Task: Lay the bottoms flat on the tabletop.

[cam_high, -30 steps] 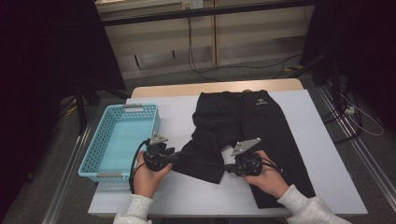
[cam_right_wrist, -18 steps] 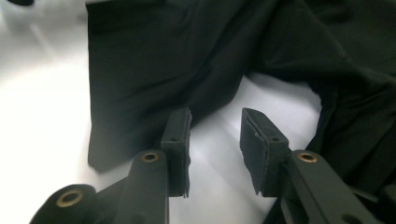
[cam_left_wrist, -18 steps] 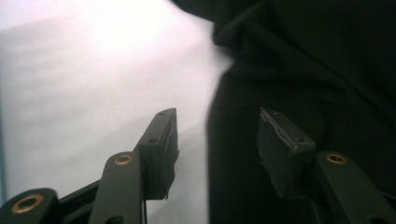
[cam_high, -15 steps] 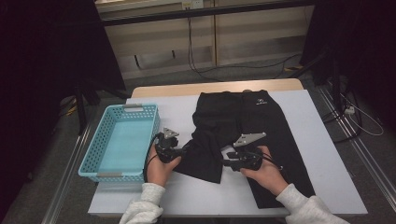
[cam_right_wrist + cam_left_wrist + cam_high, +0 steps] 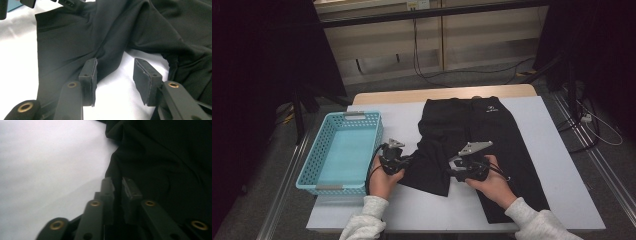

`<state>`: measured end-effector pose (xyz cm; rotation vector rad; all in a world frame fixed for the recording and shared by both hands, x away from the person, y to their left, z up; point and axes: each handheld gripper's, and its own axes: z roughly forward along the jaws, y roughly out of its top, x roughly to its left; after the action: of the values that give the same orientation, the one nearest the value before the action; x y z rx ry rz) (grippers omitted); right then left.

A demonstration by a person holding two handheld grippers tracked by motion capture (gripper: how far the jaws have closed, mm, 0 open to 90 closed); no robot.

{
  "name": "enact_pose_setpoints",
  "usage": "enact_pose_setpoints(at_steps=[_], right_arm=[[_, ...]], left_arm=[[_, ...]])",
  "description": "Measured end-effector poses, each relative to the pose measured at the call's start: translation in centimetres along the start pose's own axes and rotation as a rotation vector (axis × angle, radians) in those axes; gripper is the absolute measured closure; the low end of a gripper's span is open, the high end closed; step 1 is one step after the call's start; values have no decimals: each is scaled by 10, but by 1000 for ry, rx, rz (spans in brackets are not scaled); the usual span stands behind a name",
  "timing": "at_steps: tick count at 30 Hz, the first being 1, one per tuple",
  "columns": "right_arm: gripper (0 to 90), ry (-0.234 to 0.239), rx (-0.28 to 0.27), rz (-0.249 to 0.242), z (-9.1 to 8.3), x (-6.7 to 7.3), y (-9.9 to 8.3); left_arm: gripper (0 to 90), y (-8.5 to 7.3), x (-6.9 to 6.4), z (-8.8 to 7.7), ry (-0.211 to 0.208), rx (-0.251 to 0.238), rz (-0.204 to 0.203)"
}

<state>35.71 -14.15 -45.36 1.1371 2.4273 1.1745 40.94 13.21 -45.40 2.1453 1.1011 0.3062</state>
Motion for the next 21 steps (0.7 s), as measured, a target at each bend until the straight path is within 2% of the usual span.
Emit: enact_pose_setpoints(at_steps=[1, 2, 3, 4, 6, 8, 9, 12, 14, 17, 18, 19, 21], right_arm=[[536, 0, 2, 3, 1, 0, 0], [530, 5, -1, 12, 1, 0, 0], [528, 14, -3, 23, 2, 0, -1], [526, 23, -4, 33, 2, 1, -1], [521, 21, -8, 29, 3, 3, -1], [518, 11, -4, 35, 6, 3, -1], [519, 10, -1, 39, 7, 2, -1], [532, 15, 5, 66, 13, 2, -2], [595, -3, 7, 56, 14, 4, 0], [740, 22, 13, 37, 15, 4, 0], [817, 51, 15, 41, 15, 4, 0], [844, 70, 20, 45, 15, 5, -1], [877, 80, 24, 26, 15, 7, 0]], left_arm=[[882, 0, -1, 0, 7, 2, -1], [883, 1, -2, 0, 8, 7, -5], [886, 1, -3, -1, 3, 7, -26], [887, 1, -3, -2, 10, 12, -26], [889, 1, -4, -4, 13, 19, -43], [890, 1, -4, -7, 23, 25, -35], [890, 0, -5, -9, 22, 20, -49], [891, 1, -5, -15, 25, 23, -53], [891, 0, -6, -18, 30, 35, -54], [891, -2, -8, -22, 20, 36, -57], [891, -2, -9, -24, 18, 30, -67], [891, -2, -10, -25, 11, 34, -69], [891, -2, -12, -27, -4, 32, -76]])
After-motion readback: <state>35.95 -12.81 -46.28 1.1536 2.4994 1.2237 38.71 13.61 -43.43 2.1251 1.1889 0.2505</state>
